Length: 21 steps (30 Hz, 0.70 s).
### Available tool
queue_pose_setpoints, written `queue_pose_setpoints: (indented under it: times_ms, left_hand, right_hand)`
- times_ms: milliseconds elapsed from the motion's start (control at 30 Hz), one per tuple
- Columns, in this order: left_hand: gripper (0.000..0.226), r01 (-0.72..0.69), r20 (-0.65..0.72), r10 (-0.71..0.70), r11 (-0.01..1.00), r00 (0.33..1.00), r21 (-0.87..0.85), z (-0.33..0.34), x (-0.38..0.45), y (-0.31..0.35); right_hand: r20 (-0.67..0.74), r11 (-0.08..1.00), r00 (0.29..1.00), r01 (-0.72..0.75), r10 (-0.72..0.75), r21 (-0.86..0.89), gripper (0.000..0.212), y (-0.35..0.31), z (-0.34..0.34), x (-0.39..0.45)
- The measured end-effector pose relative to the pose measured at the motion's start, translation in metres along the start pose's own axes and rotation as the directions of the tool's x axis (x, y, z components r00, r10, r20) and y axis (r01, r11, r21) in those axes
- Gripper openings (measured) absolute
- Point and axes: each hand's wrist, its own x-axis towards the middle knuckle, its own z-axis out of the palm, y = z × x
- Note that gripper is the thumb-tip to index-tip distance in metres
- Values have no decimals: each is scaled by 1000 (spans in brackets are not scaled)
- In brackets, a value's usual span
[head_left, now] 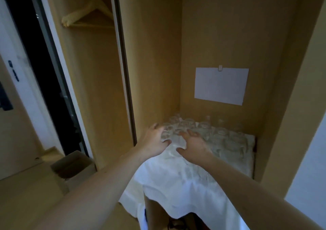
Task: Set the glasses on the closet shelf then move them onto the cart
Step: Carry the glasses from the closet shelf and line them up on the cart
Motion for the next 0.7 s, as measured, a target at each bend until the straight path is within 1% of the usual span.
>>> queue_pose_setpoints:
  times_ms: [200,300,333,467,500,600,700]
  left_hand:
    - [70,-59,-10,58,997,998,-50,23,69,0]
    - [62,-100,39,101,995,994,-24,31,93,4]
    - [63,-107,48,109,994,993,-31,34,101,3]
    - [78,-165,74,168,985,983,-44,47,141,8]
    - [79,-175,81,179,983,981,-50,50,149,10]
    - [69,-219,115,225,974,968,-59,62,182,12]
    - [67,-278,156,285,959,946,-63,72,215,18]
  right_hand:
    - [-19,999,999,-46,46,-8,73,29,0,48]
    - [-21,995,995,-95,95,9,73,41,0,61]
    - [-22,994,994,-109,109,13,73,45,1,65]
    - [-31,984,983,-180,180,-8,73,66,6,89]
    - [-28,980,980,-199,199,-9,74,70,7,94]
    - [-31,965,964,-263,263,-7,74,83,7,113]
    - [-82,949,946,-315,314,1,69,98,1,130]
